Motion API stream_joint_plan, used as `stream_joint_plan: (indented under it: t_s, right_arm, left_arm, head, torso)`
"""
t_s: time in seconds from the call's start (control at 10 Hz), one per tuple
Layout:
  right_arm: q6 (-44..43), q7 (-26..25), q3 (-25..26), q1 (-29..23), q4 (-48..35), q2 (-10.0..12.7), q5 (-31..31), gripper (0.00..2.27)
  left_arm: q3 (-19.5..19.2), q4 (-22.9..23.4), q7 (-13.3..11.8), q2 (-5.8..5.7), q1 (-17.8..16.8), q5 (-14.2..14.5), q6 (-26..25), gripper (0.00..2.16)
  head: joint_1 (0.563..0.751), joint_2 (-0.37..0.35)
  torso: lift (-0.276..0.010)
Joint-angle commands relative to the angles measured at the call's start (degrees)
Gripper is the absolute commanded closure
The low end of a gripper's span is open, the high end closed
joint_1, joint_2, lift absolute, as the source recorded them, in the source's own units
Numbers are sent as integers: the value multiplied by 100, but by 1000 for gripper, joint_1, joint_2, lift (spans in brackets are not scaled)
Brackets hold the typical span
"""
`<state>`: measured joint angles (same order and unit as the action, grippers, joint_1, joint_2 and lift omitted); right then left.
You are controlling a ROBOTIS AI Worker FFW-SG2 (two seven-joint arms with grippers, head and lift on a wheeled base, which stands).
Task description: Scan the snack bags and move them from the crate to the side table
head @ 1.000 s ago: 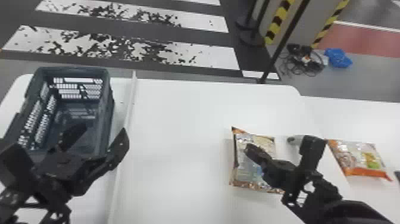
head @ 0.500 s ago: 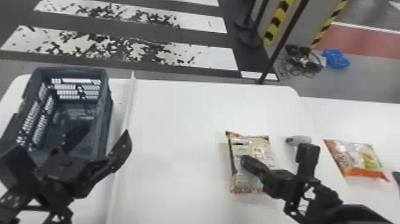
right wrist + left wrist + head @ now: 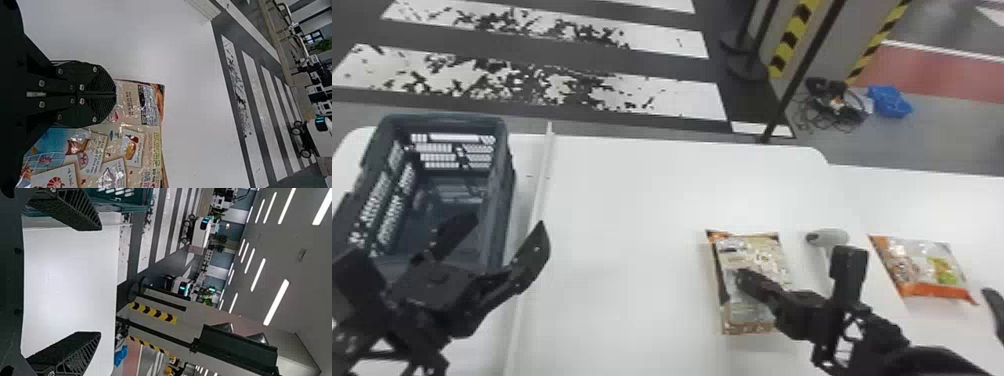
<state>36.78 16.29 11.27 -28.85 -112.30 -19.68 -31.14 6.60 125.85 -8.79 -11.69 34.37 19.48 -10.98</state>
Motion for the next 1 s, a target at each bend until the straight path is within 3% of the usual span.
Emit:
stream_joint_plan:
  t_s: [0.0,0.2,0.4,0.7,0.9]
  right_arm:
    - [238,50,244,-121,-327,8,-305,2179]
    - [836,296,736,-349,-881,61,-683,2010]
    - [1135,569,1351,-411,-1092,202,-824,70]
    - [959,876,1905,-411,-960,131,-463,46]
    - [185,973,2046,-384,-397,-18,-358,46]
  left_arm:
    - [8,10,0,0,9,-14,-6,36]
    - [8,19,9,9,18,-14,12,36]
    - [34,45,9,9,44,-41,12,36]
    - [-1,36,9,-18,202,-111,240,36]
    - [-62,36,18,-35,211,-111,276,36]
  head:
    - [695,-231]
    - [695,-230]
    - [695,-234]
    - [695,-310]
    - [695,-349]
  torso:
    - [-87]
    - [-87]
    - [-87]
    - [-87]
    - [-87]
